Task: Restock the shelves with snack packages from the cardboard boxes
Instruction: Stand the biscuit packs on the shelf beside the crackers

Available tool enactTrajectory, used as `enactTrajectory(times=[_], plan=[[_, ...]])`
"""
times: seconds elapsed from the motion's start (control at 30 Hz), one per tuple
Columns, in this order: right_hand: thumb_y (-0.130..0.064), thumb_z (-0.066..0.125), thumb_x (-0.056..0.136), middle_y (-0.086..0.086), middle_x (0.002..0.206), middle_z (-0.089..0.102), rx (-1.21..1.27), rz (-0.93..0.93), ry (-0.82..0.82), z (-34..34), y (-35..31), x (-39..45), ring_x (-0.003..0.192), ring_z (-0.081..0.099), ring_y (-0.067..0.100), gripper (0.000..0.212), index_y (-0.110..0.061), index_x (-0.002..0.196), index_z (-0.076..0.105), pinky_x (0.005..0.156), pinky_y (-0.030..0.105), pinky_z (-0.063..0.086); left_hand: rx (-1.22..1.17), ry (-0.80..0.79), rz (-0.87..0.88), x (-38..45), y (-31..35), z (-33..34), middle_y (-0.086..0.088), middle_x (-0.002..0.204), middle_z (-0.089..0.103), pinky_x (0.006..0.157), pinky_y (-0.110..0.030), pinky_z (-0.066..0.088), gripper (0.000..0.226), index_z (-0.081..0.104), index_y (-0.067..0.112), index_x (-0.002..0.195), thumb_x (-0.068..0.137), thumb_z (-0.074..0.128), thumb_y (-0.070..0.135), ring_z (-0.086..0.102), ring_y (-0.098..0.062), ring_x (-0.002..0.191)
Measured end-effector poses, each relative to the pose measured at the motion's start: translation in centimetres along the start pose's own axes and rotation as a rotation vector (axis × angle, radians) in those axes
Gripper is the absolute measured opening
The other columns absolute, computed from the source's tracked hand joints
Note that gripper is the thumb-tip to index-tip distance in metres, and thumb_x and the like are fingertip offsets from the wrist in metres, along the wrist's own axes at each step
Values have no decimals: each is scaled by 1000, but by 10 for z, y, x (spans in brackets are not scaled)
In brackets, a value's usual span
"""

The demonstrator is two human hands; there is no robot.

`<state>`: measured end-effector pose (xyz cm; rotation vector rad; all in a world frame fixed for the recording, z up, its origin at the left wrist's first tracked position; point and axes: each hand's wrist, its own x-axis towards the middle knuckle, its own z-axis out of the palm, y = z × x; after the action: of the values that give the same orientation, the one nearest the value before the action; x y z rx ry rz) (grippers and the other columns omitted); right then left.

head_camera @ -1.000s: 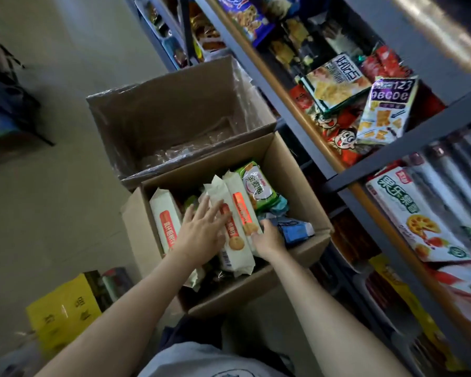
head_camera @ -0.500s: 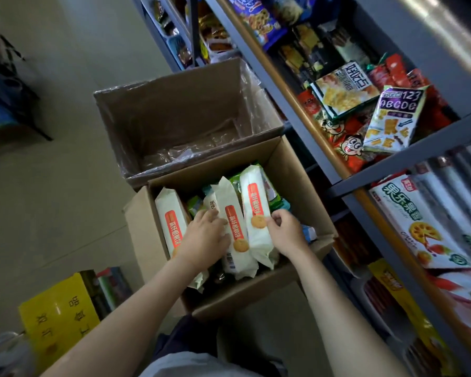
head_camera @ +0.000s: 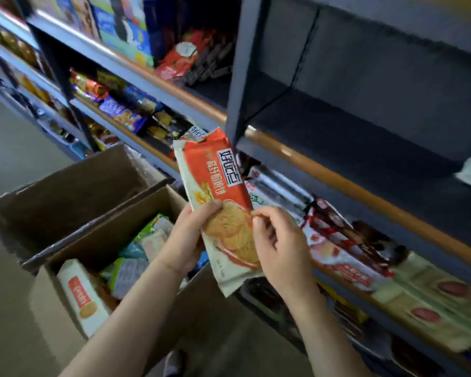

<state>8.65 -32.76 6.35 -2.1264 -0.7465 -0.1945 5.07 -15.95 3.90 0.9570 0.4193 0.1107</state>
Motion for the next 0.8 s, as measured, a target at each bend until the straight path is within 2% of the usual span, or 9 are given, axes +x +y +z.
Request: enactTrajectory(times=[0.1, 0.2, 0.27, 0.33, 0.43, 0.5, 0.57, 0.67, 0.8], plan=[[-22, 55, 101, -3, 104, 56, 190, 223, 142, -72, 21, -8, 85, 58, 3, 12, -25, 113, 54, 68, 11, 44, -13, -73, -48, -9, -1, 69, -17, 118, 73, 98, -52, 55, 45, 64, 14, 120, 80, 69, 33, 70, -37, 110], [-33, 52, 102, -2, 105, 61, 517, 490, 55, -133, 32, -22, 78, 63, -6, 10, -29, 111, 52, 59, 9, 44, 46, -181, -18, -20, -8, 140, -17, 119, 73, 96, -50, 54, 38, 64, 15, 119, 86, 71, 30, 70, -35, 109], [-43, 53, 98, -8, 110, 68, 660, 555, -17, -168, 40, -36, 89, 67, -7, 24, -31, 119, 53, 71, 13, 50, 92, -244, -12, -27, -17, 184, -16, 119, 73, 95, -48, 56, 40, 65, 14, 120, 85, 65, 33, 71, -34, 109], [-50, 60, 91, -12, 117, 71, 718, 569, -31, -195, 54, -53, 103, 69, 2, 41, -34, 129, 53, 89, 26, 54, 156, -305, -33, -33, -28, 222, -15, 119, 73, 94, -46, 57, 48, 65, 12, 123, 84, 63, 39, 71, -33, 108], [-50, 68, 87, -7, 117, 72, 681, 595, 152, -230, 76, -76, 103, 71, 11, 43, -31, 124, 58, 93, 37, 55, 284, -402, -49, -44, -47, 272, -11, 119, 74, 97, -43, 54, 50, 66, 14, 125, 91, 58, 49, 72, -28, 109], [-51, 71, 84, -3, 113, 73, 652, 634, 310, -254, 86, -87, 95, 72, 11, 44, -27, 119, 58, 84, 33, 56, 403, -455, 10, -53, -63, 297, -6, 111, 77, 92, -38, 55, 42, 69, 16, 118, 97, 53, 48, 74, -22, 103], [-48, 69, 87, -1, 108, 71, 619, 650, 424, -280, 94, -93, 91, 72, 12, 42, -22, 116, 53, 77, 29, 55, 483, -447, 76, -60, -79, 317, -2, 107, 78, 91, -36, 55, 39, 67, 15, 118, 96, 59, 47, 74, -17, 99], [-50, 65, 90, -5, 109, 66, 531, 624, 487, -311, 103, -95, 94, 68, 10, 48, -19, 122, 46, 74, 25, 52, 536, -449, 143, -61, -95, 336, -1, 114, 75, 101, -50, 53, 57, 60, 22, 125, 81, 76, 56, 72, -19, 106], [-45, 60, 95, -19, 106, 63, 362, 482, 483, -334, 116, -91, 94, 64, -2, 36, -24, 123, 49, 66, 8, 48, 539, -498, 193, -46, -97, 364, -11, 113, 74, 94, -45, 58, 42, 59, 17, 125, 91, 74, 35, 73, -26, 101]])
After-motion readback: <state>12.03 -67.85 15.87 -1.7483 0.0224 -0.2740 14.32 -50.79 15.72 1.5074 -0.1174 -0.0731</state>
